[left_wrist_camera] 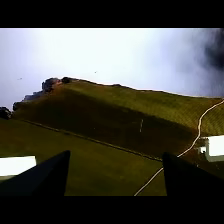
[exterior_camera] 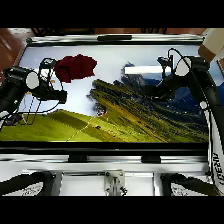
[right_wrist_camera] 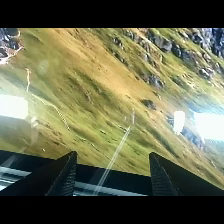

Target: Fold the shirts.

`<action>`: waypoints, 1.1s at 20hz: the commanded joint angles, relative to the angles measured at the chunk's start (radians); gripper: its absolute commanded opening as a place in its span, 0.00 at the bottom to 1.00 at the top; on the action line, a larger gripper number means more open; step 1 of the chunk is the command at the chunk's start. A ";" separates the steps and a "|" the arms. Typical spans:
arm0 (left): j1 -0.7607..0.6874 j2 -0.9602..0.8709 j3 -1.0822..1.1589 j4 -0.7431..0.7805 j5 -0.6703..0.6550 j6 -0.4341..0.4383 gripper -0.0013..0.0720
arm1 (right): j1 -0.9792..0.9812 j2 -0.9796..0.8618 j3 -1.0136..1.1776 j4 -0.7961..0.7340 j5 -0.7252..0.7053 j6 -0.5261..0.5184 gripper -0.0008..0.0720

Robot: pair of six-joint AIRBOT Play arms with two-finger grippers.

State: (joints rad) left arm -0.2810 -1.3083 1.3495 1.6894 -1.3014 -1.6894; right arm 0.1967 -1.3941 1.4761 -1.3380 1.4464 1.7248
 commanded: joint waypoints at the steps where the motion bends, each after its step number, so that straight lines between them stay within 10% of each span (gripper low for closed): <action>1: 0.000 0.000 0.000 0.000 0.000 0.000 1.00 | 0.000 0.000 0.001 0.000 0.000 0.000 0.76; 15: 0.000 0.000 0.000 0.000 0.000 0.000 1.00 | 0.000 0.000 0.001 -0.003 -0.082 0.000 0.76; 22: 0.000 0.000 0.000 0.000 0.251 0.000 1.00 | 0.000 0.000 0.001 0.006 -0.159 0.002 0.76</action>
State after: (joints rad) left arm -0.2810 -1.3087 1.3495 1.6894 -1.1522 -1.6894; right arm 0.1967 -1.3941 1.4761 -1.3369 1.3159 1.7256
